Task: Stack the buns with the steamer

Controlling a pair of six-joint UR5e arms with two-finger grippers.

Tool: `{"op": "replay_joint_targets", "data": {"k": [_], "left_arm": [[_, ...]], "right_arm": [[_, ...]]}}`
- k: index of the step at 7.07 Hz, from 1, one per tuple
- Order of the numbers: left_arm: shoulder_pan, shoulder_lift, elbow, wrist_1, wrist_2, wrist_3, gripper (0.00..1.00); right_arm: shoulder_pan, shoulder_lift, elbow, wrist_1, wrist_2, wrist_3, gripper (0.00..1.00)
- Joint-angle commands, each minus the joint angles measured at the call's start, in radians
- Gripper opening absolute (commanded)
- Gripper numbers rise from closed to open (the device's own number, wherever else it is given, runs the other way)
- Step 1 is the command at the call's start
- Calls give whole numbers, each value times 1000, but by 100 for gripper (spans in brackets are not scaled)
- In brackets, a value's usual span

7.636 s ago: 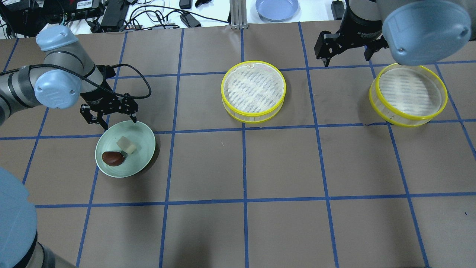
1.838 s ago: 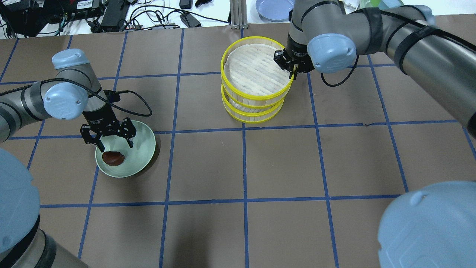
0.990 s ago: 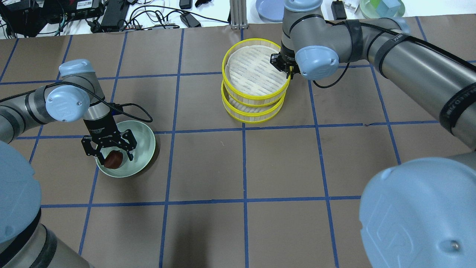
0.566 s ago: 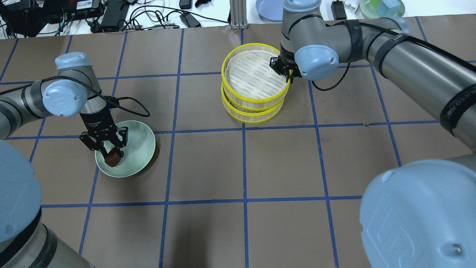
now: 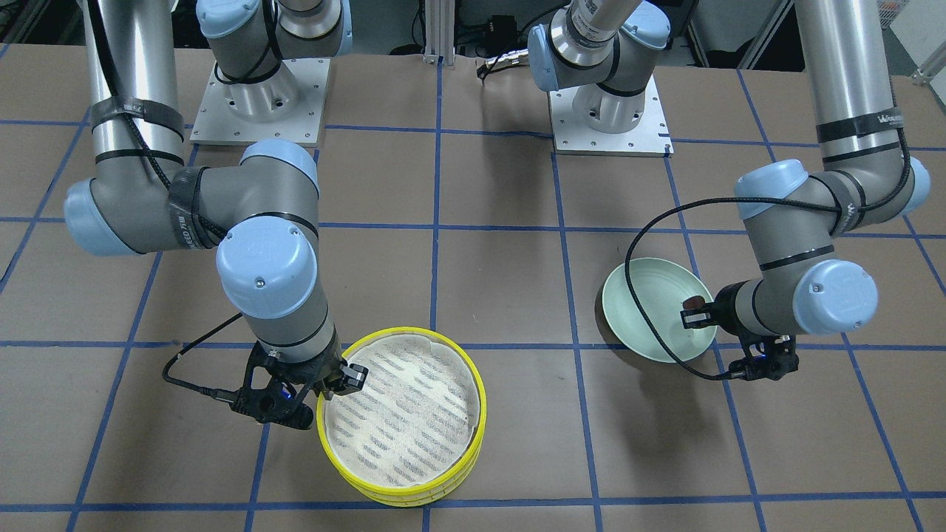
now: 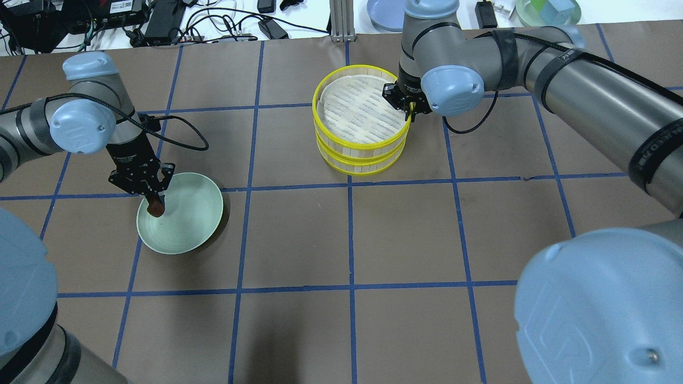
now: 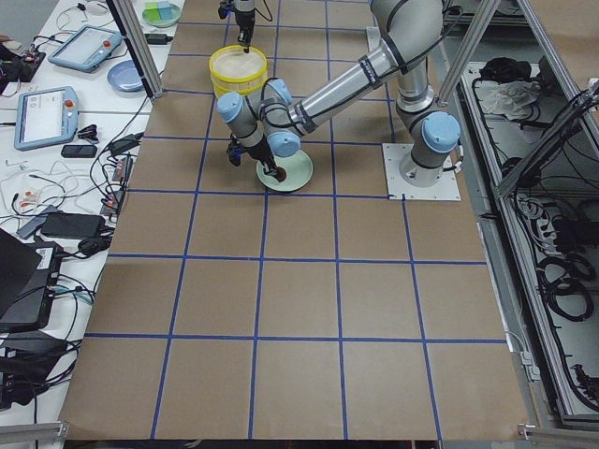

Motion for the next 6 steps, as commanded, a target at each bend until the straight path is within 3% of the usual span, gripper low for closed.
{"op": "replay_joint_targets", "data": {"k": [1, 2, 4, 6], "left_arm": [[-17, 10, 96, -4, -113, -89, 0], [-52, 27, 127, -4, -156, -214, 0], [-191, 56, 196, 20, -270, -443, 0], [-262, 50, 209, 202, -492, -636, 0]], "right_arm": [[0, 3, 6, -1, 0, 8, 64], [0, -3, 6, 0, 0, 5, 95], [-14, -62, 1, 20, 9, -57, 100], [-91, -223, -6, 190, 37, -213, 100]]}}
